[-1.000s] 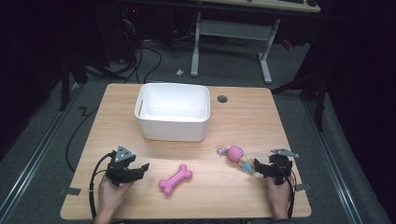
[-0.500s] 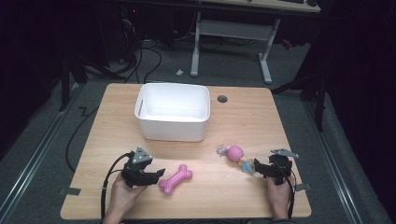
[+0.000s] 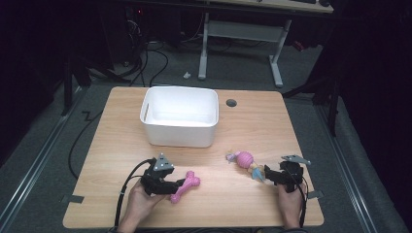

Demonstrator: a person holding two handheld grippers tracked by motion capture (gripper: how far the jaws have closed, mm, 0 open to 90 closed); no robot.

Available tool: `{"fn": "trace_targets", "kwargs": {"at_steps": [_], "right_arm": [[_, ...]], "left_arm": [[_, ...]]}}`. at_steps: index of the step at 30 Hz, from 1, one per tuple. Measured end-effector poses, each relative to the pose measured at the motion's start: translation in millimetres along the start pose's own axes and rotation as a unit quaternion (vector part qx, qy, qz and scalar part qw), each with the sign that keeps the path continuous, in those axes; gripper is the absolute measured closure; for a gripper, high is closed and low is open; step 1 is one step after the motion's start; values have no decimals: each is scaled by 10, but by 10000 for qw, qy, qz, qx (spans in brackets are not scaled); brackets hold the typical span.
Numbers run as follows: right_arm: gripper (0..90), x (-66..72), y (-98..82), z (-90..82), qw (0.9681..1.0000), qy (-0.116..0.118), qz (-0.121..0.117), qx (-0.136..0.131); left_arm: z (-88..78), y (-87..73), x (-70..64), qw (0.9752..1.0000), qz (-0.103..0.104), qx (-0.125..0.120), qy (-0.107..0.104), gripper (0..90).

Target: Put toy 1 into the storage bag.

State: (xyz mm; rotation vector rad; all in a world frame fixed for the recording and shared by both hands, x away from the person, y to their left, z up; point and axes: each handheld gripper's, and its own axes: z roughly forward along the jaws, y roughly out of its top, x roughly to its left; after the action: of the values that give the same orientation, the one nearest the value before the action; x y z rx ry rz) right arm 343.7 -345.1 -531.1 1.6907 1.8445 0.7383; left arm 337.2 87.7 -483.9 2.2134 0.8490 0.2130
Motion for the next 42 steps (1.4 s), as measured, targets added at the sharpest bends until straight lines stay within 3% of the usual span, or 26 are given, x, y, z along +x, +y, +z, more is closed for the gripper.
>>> {"fn": "trace_targets", "kwargs": {"at_steps": [4,17,42], "right_arm": [[122,1,-1,0,10000,-1,-2,-2],[132,2,-2,-2,10000,7,-25,-16],[139,4,-3,-5,10000,9,-28,-24]], "left_arm": [[88,14,-60,9998,85,179,-51,399],[219,27,-101,9991,133,385,-72,408],[321,-31,-152,9979,224,595,-91,564]]}}
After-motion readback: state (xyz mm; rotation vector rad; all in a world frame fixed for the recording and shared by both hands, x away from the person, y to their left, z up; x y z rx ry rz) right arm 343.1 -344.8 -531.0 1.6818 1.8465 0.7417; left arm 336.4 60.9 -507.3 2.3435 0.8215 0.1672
